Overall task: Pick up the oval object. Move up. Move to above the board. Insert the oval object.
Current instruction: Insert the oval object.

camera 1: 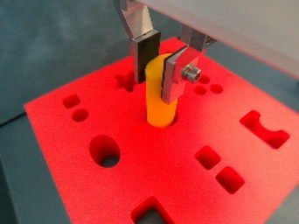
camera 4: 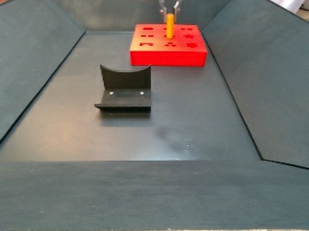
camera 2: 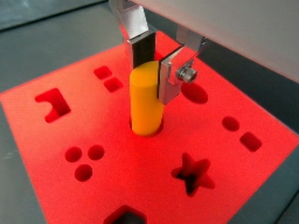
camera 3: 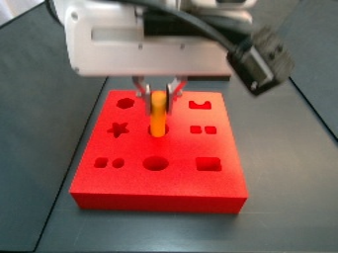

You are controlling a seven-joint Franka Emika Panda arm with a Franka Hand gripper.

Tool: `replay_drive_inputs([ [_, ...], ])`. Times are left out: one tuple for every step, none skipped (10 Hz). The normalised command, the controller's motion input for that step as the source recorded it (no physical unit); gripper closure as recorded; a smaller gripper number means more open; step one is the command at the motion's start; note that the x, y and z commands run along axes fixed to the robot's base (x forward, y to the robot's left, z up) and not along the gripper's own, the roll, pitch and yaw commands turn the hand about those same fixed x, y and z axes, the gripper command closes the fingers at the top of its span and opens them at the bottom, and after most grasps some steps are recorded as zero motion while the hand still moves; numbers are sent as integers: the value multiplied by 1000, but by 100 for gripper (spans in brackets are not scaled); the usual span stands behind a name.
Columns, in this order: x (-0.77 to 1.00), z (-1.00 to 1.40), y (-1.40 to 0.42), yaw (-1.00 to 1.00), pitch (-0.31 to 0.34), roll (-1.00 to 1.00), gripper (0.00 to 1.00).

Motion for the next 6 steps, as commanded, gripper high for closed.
replay_drive_inputs([
  [0,-1000,-6,-123,0,16,100],
  [123,-1000,0,-97,0,10,100],
  [157,-1000,0,-80,0,13,100],
  [109,-1000,60,-51,-34,0,100],
  [0,0,3,0,-10,-9,100],
  [0,0,0,0,0,0,100],
])
